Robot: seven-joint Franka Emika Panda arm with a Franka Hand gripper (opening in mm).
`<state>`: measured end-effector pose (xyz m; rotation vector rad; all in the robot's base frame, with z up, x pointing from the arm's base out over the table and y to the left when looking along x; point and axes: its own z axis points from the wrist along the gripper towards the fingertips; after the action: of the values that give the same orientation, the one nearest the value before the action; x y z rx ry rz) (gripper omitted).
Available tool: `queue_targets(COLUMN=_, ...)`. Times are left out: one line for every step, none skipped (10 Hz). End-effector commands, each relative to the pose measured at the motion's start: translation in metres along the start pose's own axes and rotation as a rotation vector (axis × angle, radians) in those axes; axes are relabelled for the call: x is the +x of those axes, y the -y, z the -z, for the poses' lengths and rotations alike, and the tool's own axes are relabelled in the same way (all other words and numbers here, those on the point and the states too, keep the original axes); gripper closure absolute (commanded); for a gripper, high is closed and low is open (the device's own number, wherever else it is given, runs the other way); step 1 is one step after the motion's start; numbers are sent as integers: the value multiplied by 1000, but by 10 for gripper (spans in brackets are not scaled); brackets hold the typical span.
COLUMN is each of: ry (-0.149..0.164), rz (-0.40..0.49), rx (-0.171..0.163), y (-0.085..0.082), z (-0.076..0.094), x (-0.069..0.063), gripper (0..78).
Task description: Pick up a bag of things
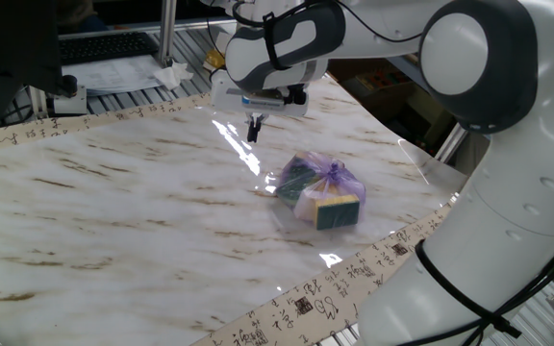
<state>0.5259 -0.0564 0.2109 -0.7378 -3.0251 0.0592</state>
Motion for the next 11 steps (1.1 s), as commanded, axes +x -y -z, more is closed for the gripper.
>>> queue_targets(ry=11, rz=14, rx=-2, y=1, z=-7, x=12, gripper=776)
queue_targets(ry=15, rz=26, rx=-2, y=2, z=-10, x=16, gripper=776)
queue_targets(ry=13, rz=37, rx=-6, y=3, z=-12, x=18, gripper=776)
queue_targets(ry=15, rz=39, rx=-6, y=3, z=-14, x=21, gripper=776)
queue_targets(ry=21, rz=41, rx=-9, y=5, z=-17, x=25, gripper=776)
queue_targets(ry=25, rz=50, rx=-9, y=11, z=-19, x=27, gripper=776)
queue_targets(ry=22, rz=73, rx=-10, y=21, z=-19, x=27, gripper=776)
queue_targets(ry=18, rz=82, rx=-10, y=26, z=-17, x=26, gripper=776)
queue_targets(ry=9, rz=99, rx=-12, y=45, z=-11, x=24, gripper=776)
queue_targets(ry=9, rz=99, rx=-12, y=45, z=-11, x=24, gripper=776)
queue_targets(ry=4, rz=145, rx=-6, y=72, z=-9, x=25, gripper=776)
